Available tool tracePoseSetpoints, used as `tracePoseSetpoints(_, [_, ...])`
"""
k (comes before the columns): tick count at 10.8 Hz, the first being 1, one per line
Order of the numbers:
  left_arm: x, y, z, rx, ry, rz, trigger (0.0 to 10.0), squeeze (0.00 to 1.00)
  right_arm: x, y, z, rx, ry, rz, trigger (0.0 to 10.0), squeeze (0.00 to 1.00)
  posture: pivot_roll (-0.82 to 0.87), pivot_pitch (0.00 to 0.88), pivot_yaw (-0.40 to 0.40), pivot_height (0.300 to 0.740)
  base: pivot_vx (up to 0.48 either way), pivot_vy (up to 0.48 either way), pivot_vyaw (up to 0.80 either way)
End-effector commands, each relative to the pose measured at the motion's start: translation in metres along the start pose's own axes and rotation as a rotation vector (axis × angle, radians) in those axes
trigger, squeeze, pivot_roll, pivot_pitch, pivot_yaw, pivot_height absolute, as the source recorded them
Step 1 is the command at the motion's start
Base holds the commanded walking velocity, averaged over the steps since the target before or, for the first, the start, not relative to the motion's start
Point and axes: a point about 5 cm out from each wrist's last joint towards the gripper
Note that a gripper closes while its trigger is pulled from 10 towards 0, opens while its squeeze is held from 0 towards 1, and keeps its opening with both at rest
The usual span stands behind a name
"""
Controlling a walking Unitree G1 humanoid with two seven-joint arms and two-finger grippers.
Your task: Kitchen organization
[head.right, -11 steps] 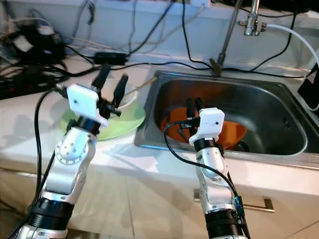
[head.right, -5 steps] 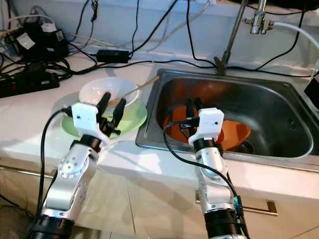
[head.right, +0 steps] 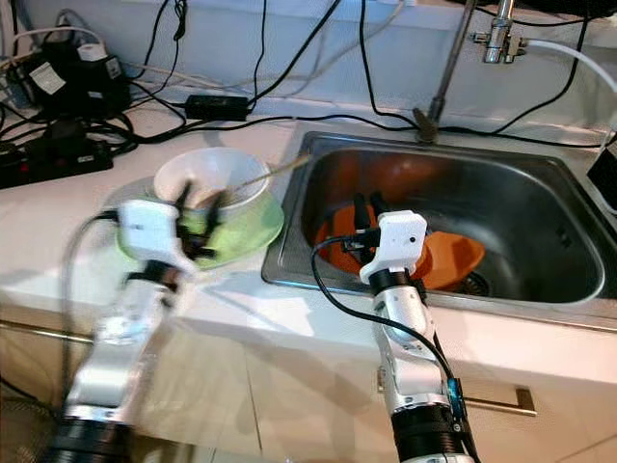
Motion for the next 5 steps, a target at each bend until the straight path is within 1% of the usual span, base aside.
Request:
tracePoseSetpoints(1, [0.011, 0.001, -0.003, 0.006, 0.042, 0.029, 10.0, 0.0, -0.001, 0.005, 0.006, -0.022, 0.0, 0.007, 10.0, 0.0, 0.25, 0.0, -0.014, 0.725, 0.0, 0.0, 0.0])
tracePoseSetpoints(3, [0.023, 0.008, -0.002, -0.022, 0.084, 0.058, 10.0, 0.0, 0.0, 0.006, 0.007, -0.023, 0.001, 0.009, 10.0, 0.0, 0.26, 0.0, -0.017, 0.725, 0.0, 0.0, 0.0])
tracePoseSetpoints(4, [0.023, 0.014, 0.001, -0.048, 0.077, 0.066, 10.0, 0.0, -0.001, 0.006, 0.008, -0.025, 0.0, 0.009, 10.0, 0.0, 0.26, 0.0, -0.017, 0.725, 0.0, 0.0, 0.0])
tracePoseSetpoints(5, [0.028, 0.022, 0.005, -0.07, 0.073, 0.127, 10.0, 0.0, -0.001, 0.007, 0.009, -0.029, -0.004, 0.009, 10.0, 0.0, 0.26, 0.0, -0.015, 0.725, 0.0, 0.0, 0.0])
Point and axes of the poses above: a point about 5 cm out from each wrist's last joint towards the gripper, its own z axis pointing out of the wrist towards the gripper, its own y axis along the axis of the wrist's last joint, x = y × z, and after that the axes turned 1 degree about -z, right-handed
